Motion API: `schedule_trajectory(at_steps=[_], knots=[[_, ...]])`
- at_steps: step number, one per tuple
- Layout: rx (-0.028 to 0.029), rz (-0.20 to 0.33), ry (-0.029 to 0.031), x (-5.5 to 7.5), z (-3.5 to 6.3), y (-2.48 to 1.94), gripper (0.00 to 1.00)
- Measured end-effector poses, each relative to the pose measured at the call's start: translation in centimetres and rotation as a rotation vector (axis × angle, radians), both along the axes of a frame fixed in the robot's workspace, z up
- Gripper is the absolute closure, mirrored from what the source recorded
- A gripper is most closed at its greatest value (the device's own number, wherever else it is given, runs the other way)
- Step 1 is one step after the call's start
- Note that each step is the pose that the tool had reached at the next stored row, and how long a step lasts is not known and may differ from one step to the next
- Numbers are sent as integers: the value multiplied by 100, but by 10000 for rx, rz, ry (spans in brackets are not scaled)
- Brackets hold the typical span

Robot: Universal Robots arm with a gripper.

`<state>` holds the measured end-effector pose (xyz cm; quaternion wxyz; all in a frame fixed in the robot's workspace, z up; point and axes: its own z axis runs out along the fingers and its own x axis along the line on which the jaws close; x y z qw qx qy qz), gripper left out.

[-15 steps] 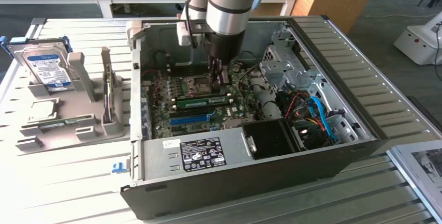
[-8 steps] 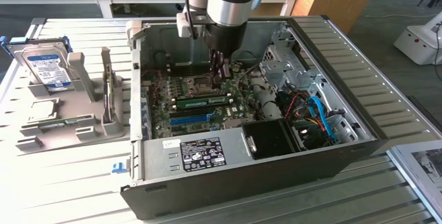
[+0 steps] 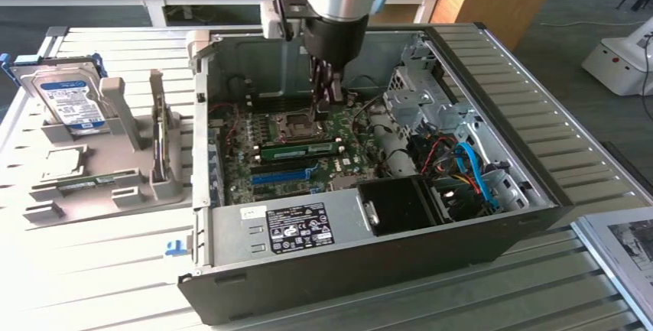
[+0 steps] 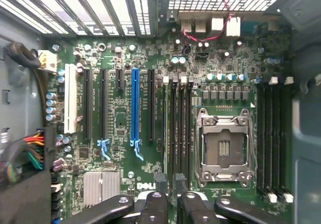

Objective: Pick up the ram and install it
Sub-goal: 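Insert the ram into the slot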

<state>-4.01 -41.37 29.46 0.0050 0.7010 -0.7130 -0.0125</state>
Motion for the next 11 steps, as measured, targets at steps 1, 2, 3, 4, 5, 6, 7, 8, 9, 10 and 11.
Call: schedule_trajectory(at_steps=[1,2,3,4,5,6,7,8,9,10,11], knots=[[-1,-1,-1,0,27,0,81],[-1,-1,0,0,56,0,81],[-2,-1,0,0,84,0,81],[-3,0,0,0,113,0,81],[-4,0,0,0,139,0,81],[-5,0,0,0,164,0,81],[-5,-1,0,0,187,0,81],[-5,-1,0,0,208,0,81],[-6,-1,0,0,228,0,81],[-6,0,0,0,246,0,81],[-7,0,-1,0,266,0,81]])
